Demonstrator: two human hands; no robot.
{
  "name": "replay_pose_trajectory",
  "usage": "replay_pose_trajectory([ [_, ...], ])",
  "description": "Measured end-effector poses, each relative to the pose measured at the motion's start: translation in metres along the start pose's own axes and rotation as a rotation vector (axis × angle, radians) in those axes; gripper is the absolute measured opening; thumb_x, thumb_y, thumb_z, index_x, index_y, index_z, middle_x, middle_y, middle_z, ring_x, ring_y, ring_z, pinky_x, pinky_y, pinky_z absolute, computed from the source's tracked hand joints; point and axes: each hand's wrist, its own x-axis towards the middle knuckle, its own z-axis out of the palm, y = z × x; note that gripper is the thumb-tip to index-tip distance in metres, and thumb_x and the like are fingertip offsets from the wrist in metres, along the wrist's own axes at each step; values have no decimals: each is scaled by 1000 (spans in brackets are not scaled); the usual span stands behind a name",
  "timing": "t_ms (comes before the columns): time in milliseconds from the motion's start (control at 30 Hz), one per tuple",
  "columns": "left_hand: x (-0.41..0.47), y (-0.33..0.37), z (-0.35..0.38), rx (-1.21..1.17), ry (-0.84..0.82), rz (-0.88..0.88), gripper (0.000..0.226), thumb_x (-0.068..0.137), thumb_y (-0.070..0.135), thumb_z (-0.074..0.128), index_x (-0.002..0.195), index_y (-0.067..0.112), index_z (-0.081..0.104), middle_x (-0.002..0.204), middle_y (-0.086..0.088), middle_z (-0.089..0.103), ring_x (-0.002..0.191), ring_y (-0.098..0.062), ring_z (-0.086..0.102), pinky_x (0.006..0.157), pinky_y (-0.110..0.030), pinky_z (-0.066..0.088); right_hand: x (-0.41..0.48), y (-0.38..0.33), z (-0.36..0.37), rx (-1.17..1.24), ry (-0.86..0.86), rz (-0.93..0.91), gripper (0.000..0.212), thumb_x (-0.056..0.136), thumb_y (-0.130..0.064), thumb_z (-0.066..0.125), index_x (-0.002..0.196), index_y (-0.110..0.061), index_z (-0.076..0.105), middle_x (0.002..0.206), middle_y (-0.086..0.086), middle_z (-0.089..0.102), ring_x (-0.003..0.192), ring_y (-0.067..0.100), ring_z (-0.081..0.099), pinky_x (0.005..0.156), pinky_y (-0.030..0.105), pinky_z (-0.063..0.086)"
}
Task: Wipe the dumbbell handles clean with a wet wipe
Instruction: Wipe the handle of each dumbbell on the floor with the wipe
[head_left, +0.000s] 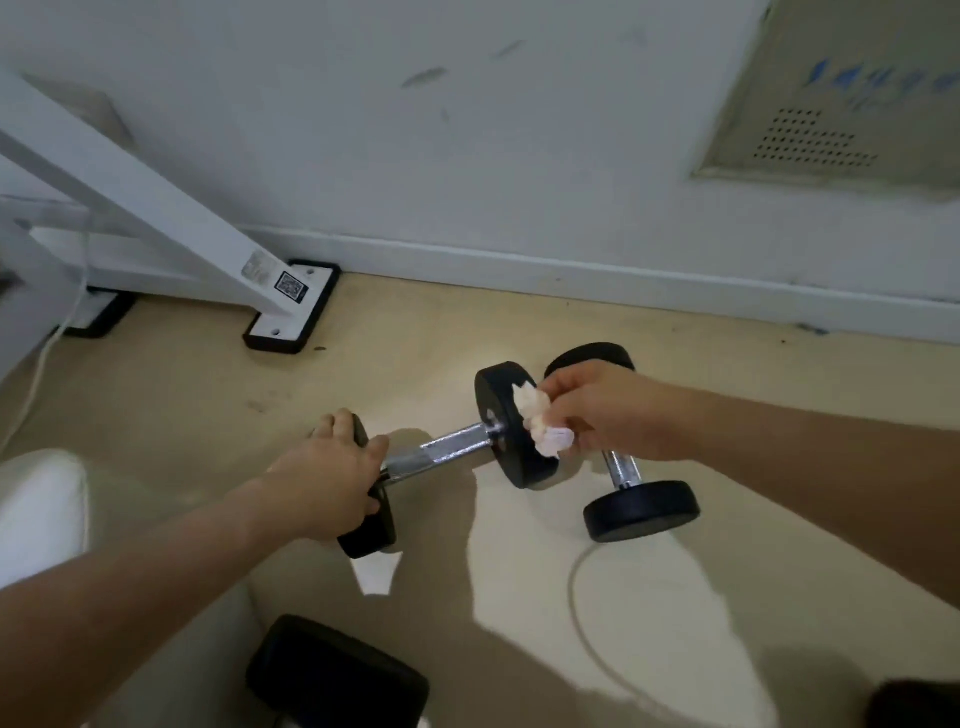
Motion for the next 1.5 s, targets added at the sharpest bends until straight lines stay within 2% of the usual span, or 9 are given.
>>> replay_pose_trajectory([
  [200,9,6,-24,3,58,28,51,85,23,49,134,13,37,126,-12,45,115,-30,44,100,-35,36,-60,63,-47,-640,210,-107,43,90,-3,40,120,-34,45,76,8,57,63,21,52,62,34,48],
  [367,-7,38,-35,174,59,120,54,85,16,47,137,10,32,122,-9,46,103,-29,55,80,-35,47,-61,137,-52,-852,337,-183,34,89,-14,51,122,-23,56,87,-9,51,93,18,54,89,32,42],
  [533,-2,130,-35,-50,260,436,54,82,14,56,133,17,38,128,-4,46,113,-25,51,85,-42,51,-56,159,-55,-1039,378,-248,73,74,-28,73,138,-24,39,123,-6,48,111,22,45,89,36,44],
  [867,30,216,20,-705,318,290,64,84,16,57,140,23,28,118,-7,51,101,-28,56,83,-39,47,-28,148,-38,-1143,373,-394,30,78,-15,64,107,-13,59,97,1,63,92,23,48,75,30,40],
  [967,29,204,30,-831,338,258,39,85,27,61,117,18,43,107,-3,60,91,-23,60,72,-32,45,-19,134,-7,-1385,312,-515,25,62,-20,77,80,-12,63,74,2,64,74,21,54,59,25,37],
  [1067,25,196,25,-861,288,216,27,81,36,60,97,18,49,89,3,65,80,-22,61,64,-31,44,-20,123,11,-1489,248,-533,17,74,-20,67,87,-10,61,83,5,63,83,23,55,65,24,25],
  [1300,-13,178,37,-675,227,421,22,80,32,59,98,24,48,92,3,67,82,-23,62,66,-30,43,-60,147,44,-1316,226,-482,33,75,-38,68,95,-13,64,82,2,64,78,19,55,77,27,48],
  [1433,-25,165,44,-687,176,463,34,79,23,58,102,40,40,88,8,64,78,-16,60,68,-30,47,-76,141,27,-656,56,-305,26,92,-36,53,104,-17,67,91,-1,64,87,13,55,81,28,45],
  [1500,-28,164,40,-683,171,463,39,80,22,57,99,47,34,87,12,61,77,-12,58,69,-29,48,-74,142,7,-375,189,-235,19,94,-22,52,98,-22,71,86,-13,67,81,0,60,79,17,46],
])
